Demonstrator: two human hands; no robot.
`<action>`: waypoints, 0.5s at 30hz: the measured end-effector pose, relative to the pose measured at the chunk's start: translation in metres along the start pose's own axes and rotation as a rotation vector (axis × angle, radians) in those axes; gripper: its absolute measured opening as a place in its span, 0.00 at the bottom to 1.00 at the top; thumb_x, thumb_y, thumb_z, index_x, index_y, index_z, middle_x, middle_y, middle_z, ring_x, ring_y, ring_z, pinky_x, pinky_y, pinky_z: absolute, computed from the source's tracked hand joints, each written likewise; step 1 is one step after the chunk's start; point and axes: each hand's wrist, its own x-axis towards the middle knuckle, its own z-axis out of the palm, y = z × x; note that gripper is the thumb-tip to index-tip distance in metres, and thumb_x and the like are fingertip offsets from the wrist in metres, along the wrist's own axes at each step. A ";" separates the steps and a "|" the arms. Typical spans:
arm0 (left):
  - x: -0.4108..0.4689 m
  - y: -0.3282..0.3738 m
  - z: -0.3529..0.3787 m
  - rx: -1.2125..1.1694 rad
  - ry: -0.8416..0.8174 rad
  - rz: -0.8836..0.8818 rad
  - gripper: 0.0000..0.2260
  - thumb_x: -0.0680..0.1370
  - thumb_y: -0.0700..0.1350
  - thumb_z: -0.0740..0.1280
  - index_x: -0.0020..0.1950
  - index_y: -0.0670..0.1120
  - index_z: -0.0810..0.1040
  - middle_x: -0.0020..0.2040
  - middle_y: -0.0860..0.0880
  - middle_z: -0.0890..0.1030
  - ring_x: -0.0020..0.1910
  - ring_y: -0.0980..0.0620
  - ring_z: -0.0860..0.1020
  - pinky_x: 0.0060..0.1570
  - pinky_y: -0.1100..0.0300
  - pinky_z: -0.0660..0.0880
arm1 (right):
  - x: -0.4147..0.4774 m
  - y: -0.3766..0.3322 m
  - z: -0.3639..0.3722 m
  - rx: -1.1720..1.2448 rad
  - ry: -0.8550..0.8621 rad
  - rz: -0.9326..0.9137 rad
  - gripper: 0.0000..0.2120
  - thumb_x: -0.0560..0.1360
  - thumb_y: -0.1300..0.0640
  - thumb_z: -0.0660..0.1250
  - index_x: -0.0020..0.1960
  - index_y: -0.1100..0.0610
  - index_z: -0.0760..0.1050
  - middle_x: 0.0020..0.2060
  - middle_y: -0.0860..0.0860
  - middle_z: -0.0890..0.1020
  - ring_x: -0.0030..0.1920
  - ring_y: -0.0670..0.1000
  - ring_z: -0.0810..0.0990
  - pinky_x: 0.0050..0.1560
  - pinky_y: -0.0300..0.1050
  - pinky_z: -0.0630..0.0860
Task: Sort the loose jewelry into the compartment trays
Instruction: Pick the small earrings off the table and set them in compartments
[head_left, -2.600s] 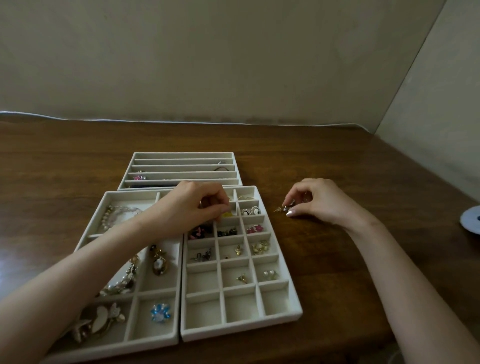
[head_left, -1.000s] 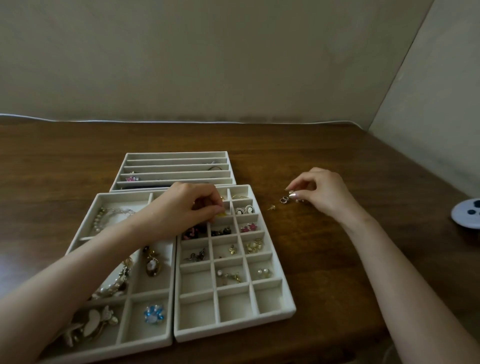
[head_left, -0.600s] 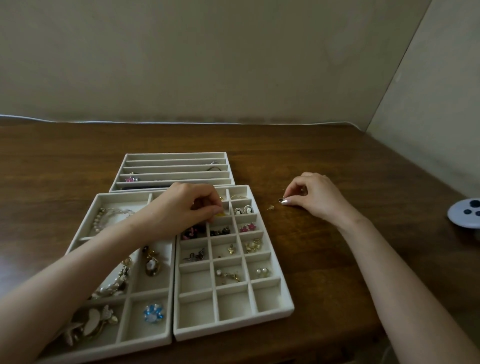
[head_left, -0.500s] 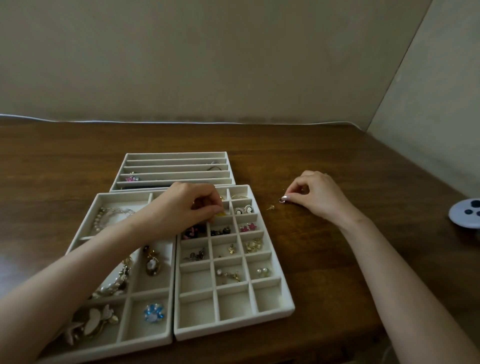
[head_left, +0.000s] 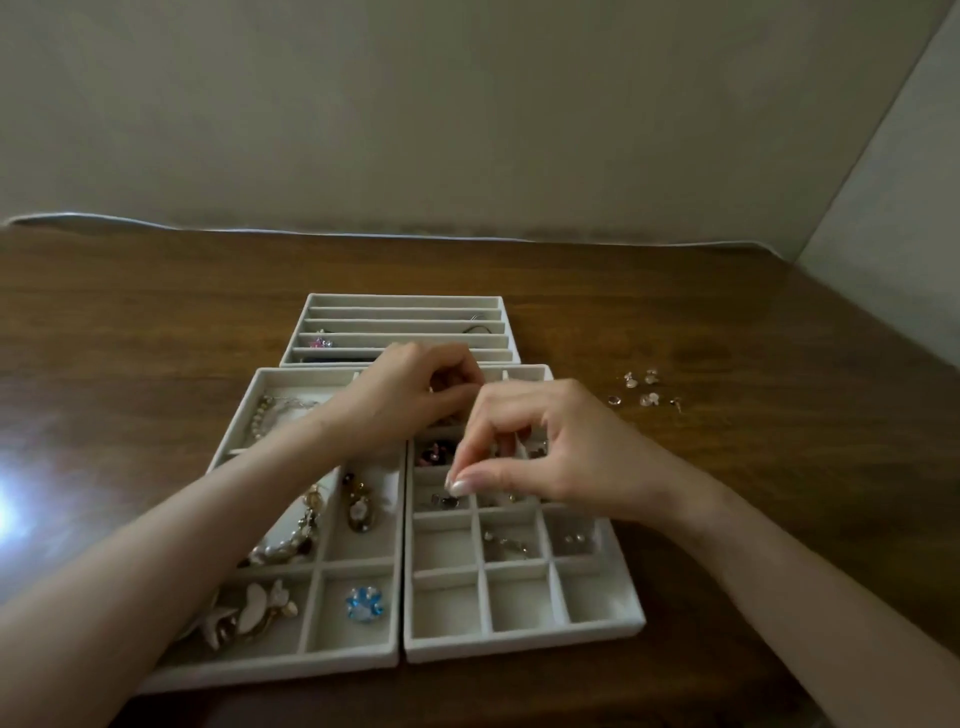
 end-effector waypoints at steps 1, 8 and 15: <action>0.001 -0.001 0.000 -0.012 0.020 -0.008 0.03 0.76 0.44 0.67 0.47 0.46 0.79 0.39 0.55 0.79 0.37 0.63 0.76 0.37 0.71 0.71 | 0.002 -0.003 0.007 -0.011 -0.034 -0.017 0.04 0.70 0.56 0.73 0.44 0.56 0.82 0.41 0.48 0.80 0.44 0.47 0.78 0.44 0.43 0.77; 0.005 -0.002 0.004 -0.104 0.043 -0.048 0.03 0.76 0.43 0.67 0.48 0.47 0.79 0.38 0.56 0.79 0.36 0.64 0.76 0.37 0.71 0.71 | -0.005 0.006 -0.022 0.034 0.109 0.128 0.04 0.70 0.53 0.71 0.44 0.50 0.82 0.42 0.45 0.82 0.46 0.43 0.79 0.48 0.40 0.76; 0.041 0.027 0.028 0.050 -0.034 0.075 0.06 0.75 0.46 0.68 0.51 0.48 0.77 0.43 0.54 0.78 0.42 0.57 0.77 0.42 0.64 0.75 | -0.045 0.087 -0.087 -0.144 0.615 0.511 0.04 0.75 0.56 0.67 0.48 0.53 0.80 0.39 0.49 0.81 0.40 0.46 0.77 0.38 0.36 0.69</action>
